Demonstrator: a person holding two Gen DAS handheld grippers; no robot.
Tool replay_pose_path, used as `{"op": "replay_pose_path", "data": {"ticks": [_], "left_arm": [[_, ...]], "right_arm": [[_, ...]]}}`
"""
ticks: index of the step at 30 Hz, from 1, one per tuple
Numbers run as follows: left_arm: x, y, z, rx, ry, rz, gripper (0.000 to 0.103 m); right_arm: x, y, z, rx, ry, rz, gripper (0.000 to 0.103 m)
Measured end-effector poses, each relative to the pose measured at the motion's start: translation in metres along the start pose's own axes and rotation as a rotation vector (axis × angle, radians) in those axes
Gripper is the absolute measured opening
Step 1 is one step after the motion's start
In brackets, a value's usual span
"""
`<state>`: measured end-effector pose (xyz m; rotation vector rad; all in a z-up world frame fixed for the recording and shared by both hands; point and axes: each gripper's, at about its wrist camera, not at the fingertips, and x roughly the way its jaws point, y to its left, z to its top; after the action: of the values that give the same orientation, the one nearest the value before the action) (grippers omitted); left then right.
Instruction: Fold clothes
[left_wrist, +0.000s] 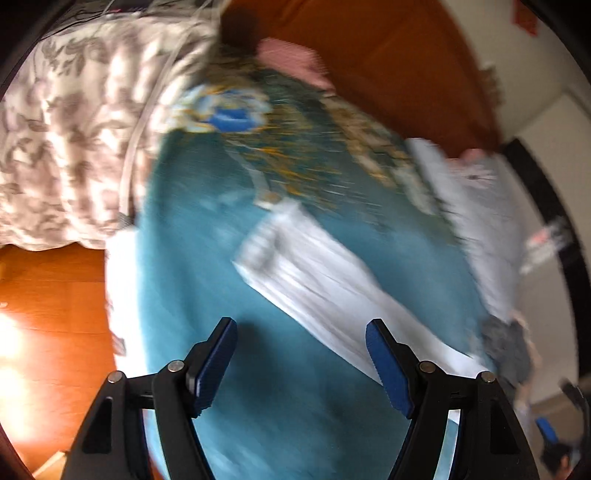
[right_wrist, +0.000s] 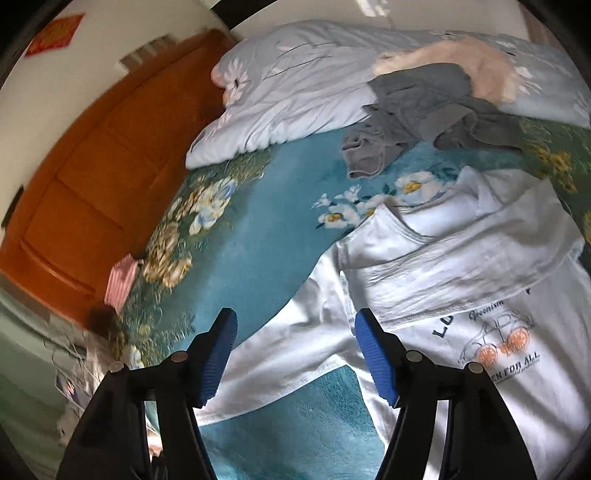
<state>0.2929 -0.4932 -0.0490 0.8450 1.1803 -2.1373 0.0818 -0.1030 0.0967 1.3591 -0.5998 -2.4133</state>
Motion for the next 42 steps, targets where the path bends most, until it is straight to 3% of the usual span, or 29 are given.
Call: {"op": "replay_pose_path", "data": {"ticks": [5, 6, 8, 10, 15, 21, 25, 31, 36, 42], "left_arm": [[0.018, -0.003, 0.019, 0.05, 0.029, 0.033, 0.071], [0.02, -0.006, 0.02, 0.074, 0.03, 0.063, 0.065], [0.024, -0.013, 0.021, 0.123, 0.031, 0.124, 0.023], [0.025, -0.017, 0.021, 0.151, 0.042, 0.137, 0.009], [-0.001, -0.055, 0.012, 0.237, 0.013, 0.094, 0.007], [-0.051, -0.176, -0.023, 0.481, -0.003, -0.124, 0.007], [-0.063, -0.259, -0.053, 0.567, 0.066, -0.292, 0.007], [-0.057, -0.366, -0.112, 0.7, 0.163, -0.433, 0.007], [-0.033, -0.436, -0.176, 0.816, 0.235, -0.47, 0.007], [0.015, -0.473, -0.261, 0.905, 0.373, -0.447, 0.007]], "right_arm": [[0.005, -0.018, -0.005, 0.068, 0.034, 0.01, 0.068], [0.007, -0.021, -0.006, 0.079, 0.044, 0.01, 0.068], [0.01, -0.027, -0.009, 0.107, 0.063, 0.019, 0.068], [0.011, -0.03, -0.009, 0.129, 0.077, 0.046, 0.068], [0.001, -0.039, -0.001, 0.164, 0.066, 0.093, 0.068], [-0.039, -0.07, 0.019, 0.275, -0.032, 0.149, 0.068], [-0.071, -0.097, 0.033, 0.334, -0.12, 0.166, 0.068], [-0.106, -0.161, 0.045, 0.49, -0.246, 0.12, 0.068], [-0.138, -0.217, 0.043, 0.641, -0.374, 0.072, 0.068], [-0.14, -0.259, 0.036, 0.765, -0.397, 0.063, 0.068]]}}
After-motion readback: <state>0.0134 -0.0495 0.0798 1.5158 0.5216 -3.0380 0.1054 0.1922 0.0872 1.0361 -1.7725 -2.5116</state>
